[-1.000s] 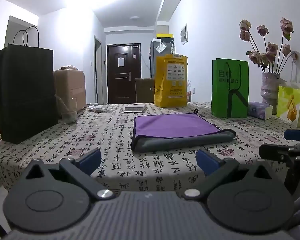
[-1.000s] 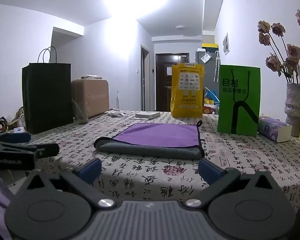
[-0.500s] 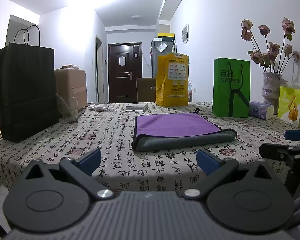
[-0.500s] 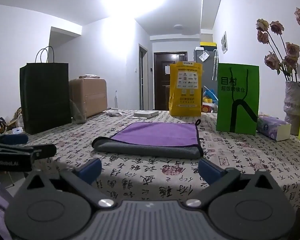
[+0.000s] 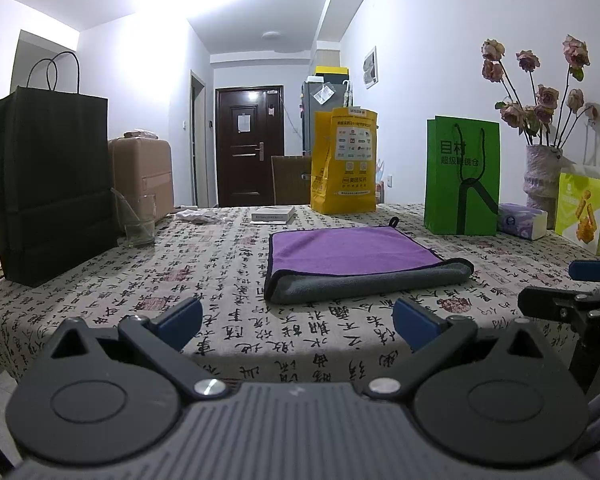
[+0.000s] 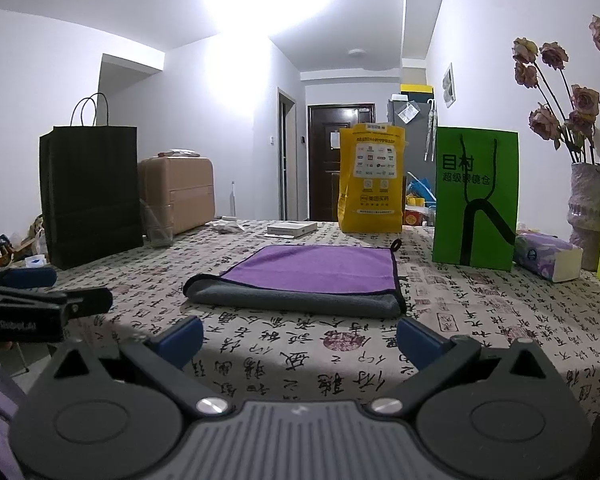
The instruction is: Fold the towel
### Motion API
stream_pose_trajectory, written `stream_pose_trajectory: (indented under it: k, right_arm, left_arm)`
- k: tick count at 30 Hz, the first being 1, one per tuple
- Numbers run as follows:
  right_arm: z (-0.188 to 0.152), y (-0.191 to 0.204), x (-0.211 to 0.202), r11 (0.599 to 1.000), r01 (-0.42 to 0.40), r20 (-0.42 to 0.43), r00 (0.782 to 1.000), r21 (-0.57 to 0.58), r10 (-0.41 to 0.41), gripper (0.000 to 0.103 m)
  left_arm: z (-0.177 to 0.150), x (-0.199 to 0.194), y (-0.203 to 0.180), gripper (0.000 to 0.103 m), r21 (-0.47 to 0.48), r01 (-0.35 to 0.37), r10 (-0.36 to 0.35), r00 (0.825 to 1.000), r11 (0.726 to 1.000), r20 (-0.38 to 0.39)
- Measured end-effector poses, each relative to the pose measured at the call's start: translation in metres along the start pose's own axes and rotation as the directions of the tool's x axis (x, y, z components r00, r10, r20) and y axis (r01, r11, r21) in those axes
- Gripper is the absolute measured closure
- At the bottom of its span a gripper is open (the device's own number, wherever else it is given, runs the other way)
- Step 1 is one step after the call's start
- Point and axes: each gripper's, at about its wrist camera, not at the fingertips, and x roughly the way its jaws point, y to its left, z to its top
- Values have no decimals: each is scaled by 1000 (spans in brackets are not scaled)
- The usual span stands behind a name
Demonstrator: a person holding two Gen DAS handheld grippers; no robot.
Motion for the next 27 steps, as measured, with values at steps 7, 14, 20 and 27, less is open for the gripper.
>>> stream_pose_trajectory:
  k: [7, 14, 20, 27]
  right_arm:
    - [0, -1, 1, 1000, 13, -7, 1000, 2, -13, 0]
    - [0, 0, 2, 1000, 13, -5, 1000, 1, -13, 0]
    - [0, 0, 2, 1000, 12, -8, 1000, 3, -12, 0]
    - [0, -1, 2, 1000, 12, -7, 1000, 4, -12, 0]
  left_arm:
    - [0, 0, -1, 0, 0, -1, 1, 1000, 1000, 1]
    - [0, 0, 0, 0, 0, 0, 0, 1000, 1000, 1]
    - [0, 0, 0, 0, 0, 0, 0, 1000, 1000, 0]
    - [0, 0, 0, 0, 0, 0, 0, 1000, 1000, 0]
